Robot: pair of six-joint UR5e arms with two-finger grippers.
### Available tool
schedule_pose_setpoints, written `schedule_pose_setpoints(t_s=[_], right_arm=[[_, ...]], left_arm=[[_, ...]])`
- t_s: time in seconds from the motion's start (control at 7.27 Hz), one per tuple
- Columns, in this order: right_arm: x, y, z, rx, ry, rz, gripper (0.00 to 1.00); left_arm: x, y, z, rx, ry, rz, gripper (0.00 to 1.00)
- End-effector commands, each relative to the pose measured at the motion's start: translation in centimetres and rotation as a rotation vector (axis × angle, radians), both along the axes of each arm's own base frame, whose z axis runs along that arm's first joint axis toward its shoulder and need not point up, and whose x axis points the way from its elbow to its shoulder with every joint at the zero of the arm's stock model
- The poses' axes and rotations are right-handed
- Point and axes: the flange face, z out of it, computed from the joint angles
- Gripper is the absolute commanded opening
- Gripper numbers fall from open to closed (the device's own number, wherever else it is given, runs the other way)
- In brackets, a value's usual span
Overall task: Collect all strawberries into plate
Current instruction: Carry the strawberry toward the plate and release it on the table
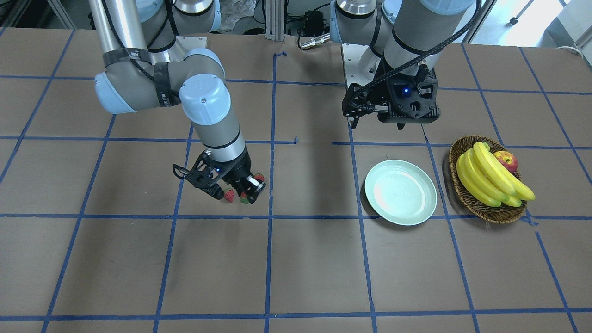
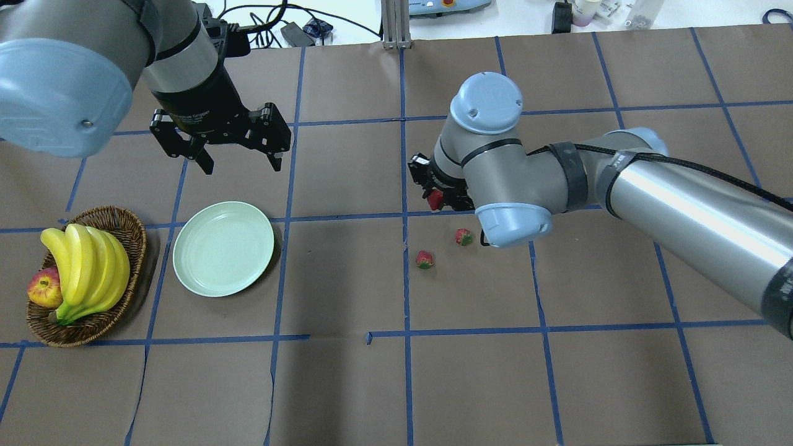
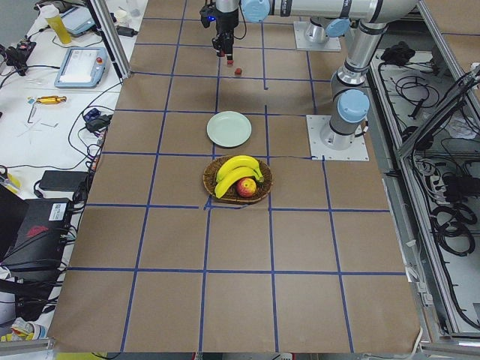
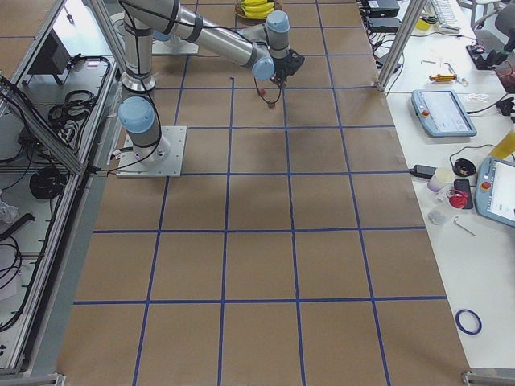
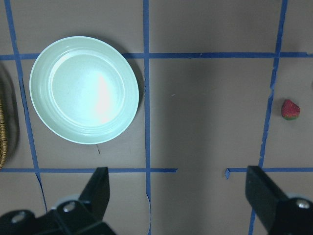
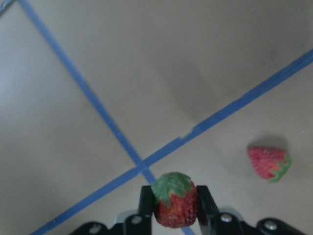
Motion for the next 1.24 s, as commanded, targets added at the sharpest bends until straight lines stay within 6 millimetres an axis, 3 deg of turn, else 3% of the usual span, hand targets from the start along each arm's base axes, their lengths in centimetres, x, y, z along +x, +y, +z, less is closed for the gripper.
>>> schedule_pose_setpoints(t_s=[0.0, 0.14, 0.28, 0.41, 0.69, 0.83, 0.96, 1.1], right_arm=[[8.2, 5.4, -1.4, 0.042, -0.032, 0.178, 0.13], [9.6, 6.3, -3.5, 0.074, -0.018, 0.203, 0.16], [9.7, 6.1, -5.6, 0.102, -0.002, 0.202, 0.24], [9.6, 6.0, -5.9, 0.104, 0.006, 0.204, 0.99], [8.9, 5.6, -4.9, 0.072, 0.072, 0.213, 1.00], [7.5, 5.2, -3.8, 0.058, 0.147, 0.247, 1.00], [5.4, 4.3, -2.3, 0.038, 0.152, 0.288, 1.00], [1.9, 2.0, -2.2, 0.040, 0.171, 0.250, 1.00]], left_arm=[[0.0, 0.1, 0.2, -0.004, -0.001, -0.001, 1.00], [0.0, 0.1, 0.2, -0.005, 0.000, -0.002, 1.00], [0.0, 0.1, 0.2, -0.005, 0.000, -0.001, 1.00], [0.0, 0.1, 0.2, -0.005, 0.000, -0.001, 1.00], [0.0, 0.1, 0.2, -0.004, -0.001, -0.001, 1.00], [0.0, 0.1, 0.2, -0.004, -0.001, -0.001, 1.00], [0.0, 0.1, 0.2, -0.004, -0.001, -0.001, 1.00], [0.0, 0.1, 0.2, -0.005, 0.000, -0.002, 1.00]])
